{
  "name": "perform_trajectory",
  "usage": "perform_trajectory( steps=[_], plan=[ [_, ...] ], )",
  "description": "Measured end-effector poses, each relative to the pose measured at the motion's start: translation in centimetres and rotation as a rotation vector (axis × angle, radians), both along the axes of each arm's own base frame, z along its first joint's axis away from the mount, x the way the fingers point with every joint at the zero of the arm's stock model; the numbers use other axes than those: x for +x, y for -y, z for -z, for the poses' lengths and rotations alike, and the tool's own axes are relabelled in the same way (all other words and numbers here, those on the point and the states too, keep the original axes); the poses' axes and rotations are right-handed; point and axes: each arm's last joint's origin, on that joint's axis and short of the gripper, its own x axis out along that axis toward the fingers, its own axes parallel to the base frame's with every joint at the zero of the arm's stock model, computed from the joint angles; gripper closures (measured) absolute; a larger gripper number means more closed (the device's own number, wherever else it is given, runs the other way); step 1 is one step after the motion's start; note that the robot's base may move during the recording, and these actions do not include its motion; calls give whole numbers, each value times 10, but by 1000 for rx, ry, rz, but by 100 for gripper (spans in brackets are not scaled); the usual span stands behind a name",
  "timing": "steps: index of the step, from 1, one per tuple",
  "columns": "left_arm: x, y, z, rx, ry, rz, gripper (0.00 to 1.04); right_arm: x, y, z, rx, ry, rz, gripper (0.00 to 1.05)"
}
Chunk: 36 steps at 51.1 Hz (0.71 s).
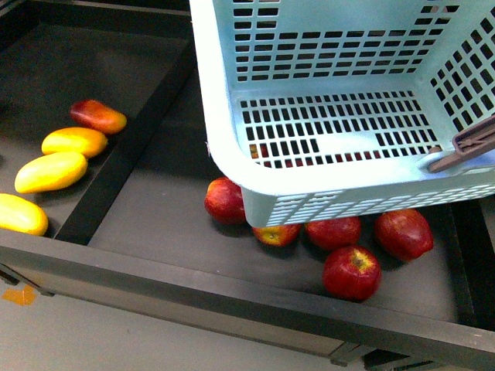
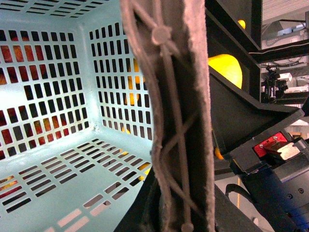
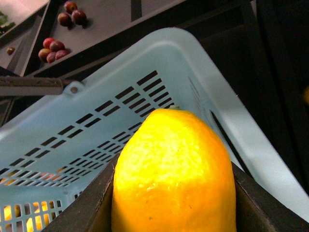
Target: Pick lemon and mango into basket
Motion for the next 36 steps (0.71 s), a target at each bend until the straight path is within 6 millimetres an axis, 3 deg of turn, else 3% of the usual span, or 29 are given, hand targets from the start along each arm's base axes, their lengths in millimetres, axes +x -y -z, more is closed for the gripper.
perform_trajectory(
  steps=[5, 13, 16, 19, 26, 31, 36],
  plan=[
    [0, 0, 0, 0, 0, 0, 98, 0, -5, 3, -8, -24, -1, 51],
    [0, 0, 0, 0, 0, 0, 98, -1, -5, 3, -12, -36, 6, 30],
    [0, 0, 0, 0, 0, 0, 98, -4, -2, 3, -22, -38, 39, 15],
    [0, 0, 0, -1, -2, 4, 98, -9, 4, 0, -23, -33, 77, 7],
    [0, 0, 0, 4, 4, -3, 98, -35, 29, -15, -35, 14, 230, 9],
    [0, 0, 0, 3, 3, -2, 98, -54, 22, -7, -276, 334, 79, 29],
    [-1, 1, 0, -1, -2, 6, 98, -79, 8, 13, -411, 419, 36, 49]
  ],
)
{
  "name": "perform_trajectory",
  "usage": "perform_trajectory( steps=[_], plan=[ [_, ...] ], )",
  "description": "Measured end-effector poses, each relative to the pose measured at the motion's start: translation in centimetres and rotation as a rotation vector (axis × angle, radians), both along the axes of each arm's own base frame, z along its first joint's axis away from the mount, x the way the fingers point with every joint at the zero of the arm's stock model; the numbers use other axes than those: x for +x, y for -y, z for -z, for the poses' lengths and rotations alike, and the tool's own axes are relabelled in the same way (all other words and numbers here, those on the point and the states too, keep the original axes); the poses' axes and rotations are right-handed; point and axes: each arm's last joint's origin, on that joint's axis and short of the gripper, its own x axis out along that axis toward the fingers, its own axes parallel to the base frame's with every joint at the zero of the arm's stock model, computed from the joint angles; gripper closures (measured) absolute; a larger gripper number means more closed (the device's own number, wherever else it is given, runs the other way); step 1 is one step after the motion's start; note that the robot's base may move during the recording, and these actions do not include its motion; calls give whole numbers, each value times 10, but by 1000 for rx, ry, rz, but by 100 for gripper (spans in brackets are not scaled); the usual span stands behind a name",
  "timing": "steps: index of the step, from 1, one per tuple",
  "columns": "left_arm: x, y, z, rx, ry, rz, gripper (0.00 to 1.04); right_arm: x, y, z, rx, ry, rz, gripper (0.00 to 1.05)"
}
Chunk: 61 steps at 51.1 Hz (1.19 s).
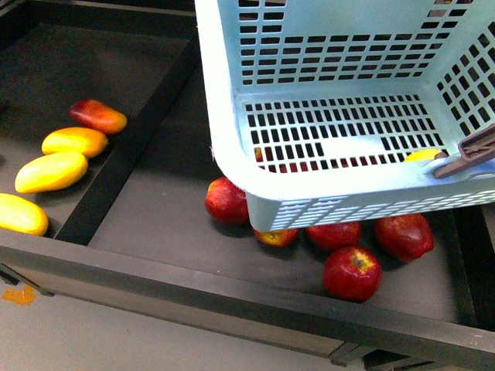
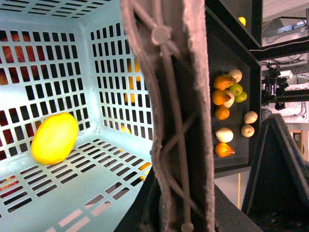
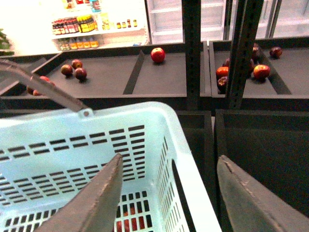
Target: Pick lemon and mango into basket
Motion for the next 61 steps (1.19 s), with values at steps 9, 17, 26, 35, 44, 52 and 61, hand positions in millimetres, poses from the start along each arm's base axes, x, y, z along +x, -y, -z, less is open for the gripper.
perform_trajectory(
  steps=[9, 17, 26, 35, 44, 52, 61],
  plan=[
    [0, 0, 0, 3, 5, -7, 98, -31, -12, 19, -55, 4, 5, 82],
    [0, 0, 0, 3, 4, -6, 98, -53, -21, 34, -70, -4, 4, 103],
    [0, 0, 0, 3, 4, -6, 98, -69, -26, 41, -72, 1, 6, 103],
    [0, 0, 0, 3, 4, -5, 98, -83, -37, 49, -73, -2, -3, 103],
    [0, 0, 0, 2, 3, -5, 98, -94, -37, 54, -73, -3, 0, 103],
    [0, 0, 0, 3, 5, -7, 98, -102, -37, 57, -74, -3, 0, 100],
    [0, 0, 0, 2, 3, -4, 98, -103, -37, 56, -74, 7, 0, 68]
  ],
)
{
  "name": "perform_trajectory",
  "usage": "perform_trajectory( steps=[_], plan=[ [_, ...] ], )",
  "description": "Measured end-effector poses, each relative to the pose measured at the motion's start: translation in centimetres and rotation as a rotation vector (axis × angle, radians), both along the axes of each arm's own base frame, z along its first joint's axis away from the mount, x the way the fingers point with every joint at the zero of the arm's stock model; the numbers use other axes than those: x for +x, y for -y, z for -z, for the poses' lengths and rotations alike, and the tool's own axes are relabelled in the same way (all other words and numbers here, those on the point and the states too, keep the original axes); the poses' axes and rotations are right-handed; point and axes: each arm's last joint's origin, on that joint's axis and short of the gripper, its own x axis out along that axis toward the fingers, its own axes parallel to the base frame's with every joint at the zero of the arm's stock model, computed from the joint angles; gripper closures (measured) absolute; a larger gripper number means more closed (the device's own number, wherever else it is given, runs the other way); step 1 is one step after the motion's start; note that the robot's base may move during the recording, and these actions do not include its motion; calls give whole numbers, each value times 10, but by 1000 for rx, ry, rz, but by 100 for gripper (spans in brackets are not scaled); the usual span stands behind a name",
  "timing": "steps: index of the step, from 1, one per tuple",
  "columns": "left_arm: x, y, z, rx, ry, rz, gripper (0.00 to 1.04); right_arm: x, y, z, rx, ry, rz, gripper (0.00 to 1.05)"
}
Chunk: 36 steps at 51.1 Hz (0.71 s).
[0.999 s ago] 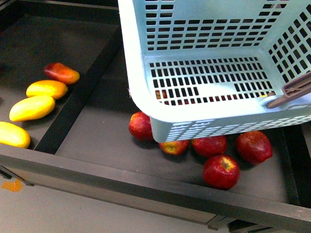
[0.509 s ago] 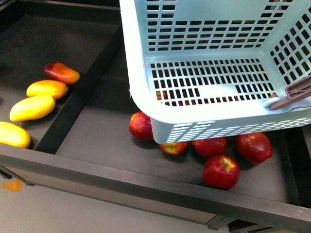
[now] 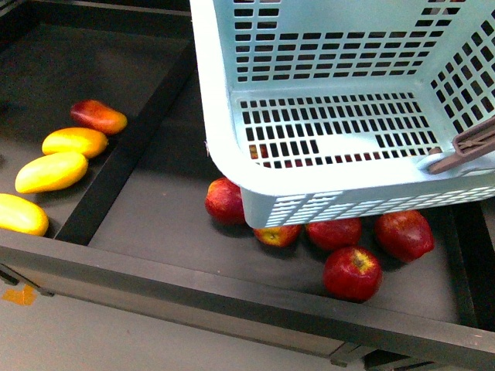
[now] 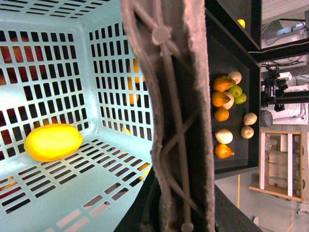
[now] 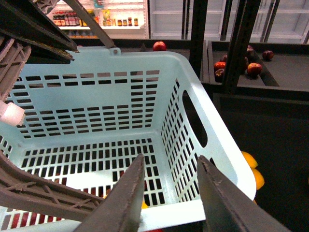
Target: Pick lemon and mango into basket
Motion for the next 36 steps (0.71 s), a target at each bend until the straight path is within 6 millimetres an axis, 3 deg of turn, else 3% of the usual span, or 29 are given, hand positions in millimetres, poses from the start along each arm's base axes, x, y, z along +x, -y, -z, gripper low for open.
perform_trajectory(
  steps=[7, 19, 36],
  plan=[
    [0, 0, 0, 1, 1, -1, 98, 0, 0, 0, 0, 0, 0, 40],
    [-5, 5, 0, 1, 2, 20, 98, 0, 0, 1, 0, -2, 8, 7],
    [-2, 1, -1, -2, 0, 7, 98, -1, 0, 1, 0, -1, 2, 9]
  ],
)
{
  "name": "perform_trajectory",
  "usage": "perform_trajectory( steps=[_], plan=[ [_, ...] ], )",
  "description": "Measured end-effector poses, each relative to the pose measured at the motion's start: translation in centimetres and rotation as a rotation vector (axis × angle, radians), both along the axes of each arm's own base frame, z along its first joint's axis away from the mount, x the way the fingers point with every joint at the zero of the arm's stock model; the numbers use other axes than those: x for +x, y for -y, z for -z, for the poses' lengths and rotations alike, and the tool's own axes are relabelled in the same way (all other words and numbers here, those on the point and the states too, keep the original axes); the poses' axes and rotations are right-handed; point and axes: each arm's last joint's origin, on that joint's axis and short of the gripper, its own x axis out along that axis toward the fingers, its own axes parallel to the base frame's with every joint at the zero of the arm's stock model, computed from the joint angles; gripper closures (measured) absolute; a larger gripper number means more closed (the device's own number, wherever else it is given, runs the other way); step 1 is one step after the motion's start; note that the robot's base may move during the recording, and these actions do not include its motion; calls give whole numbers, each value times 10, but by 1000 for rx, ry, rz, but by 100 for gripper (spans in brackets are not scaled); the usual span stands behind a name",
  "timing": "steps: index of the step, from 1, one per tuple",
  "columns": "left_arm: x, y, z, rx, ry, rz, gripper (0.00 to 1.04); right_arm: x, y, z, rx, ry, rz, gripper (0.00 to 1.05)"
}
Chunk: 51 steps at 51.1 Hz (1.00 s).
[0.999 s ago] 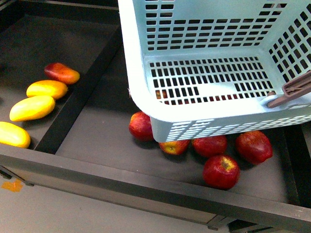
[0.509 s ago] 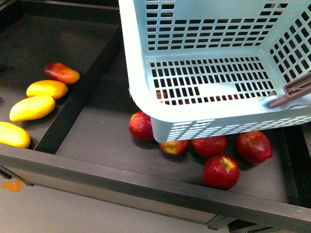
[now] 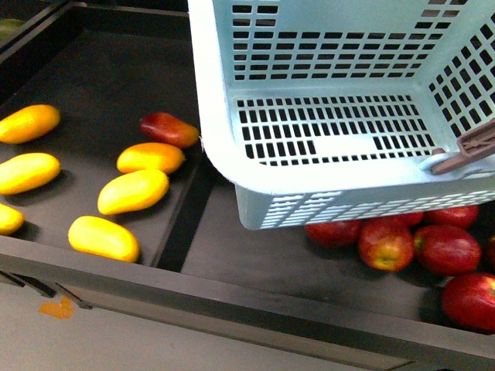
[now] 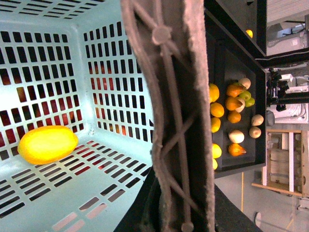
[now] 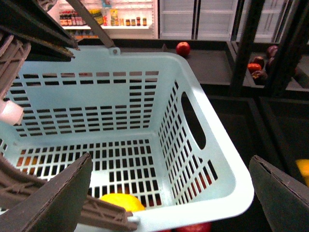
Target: Pick lemon and mango into basket
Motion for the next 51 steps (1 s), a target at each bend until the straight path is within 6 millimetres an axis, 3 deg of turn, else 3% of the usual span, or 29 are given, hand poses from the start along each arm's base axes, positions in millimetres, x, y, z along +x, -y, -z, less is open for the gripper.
perform_trajectory(
  steps=[51],
  plan=[
    [2, -2, 1, 2, 2, -4, 98, 0, 0, 1, 0, -5, -2, 9]
  ],
)
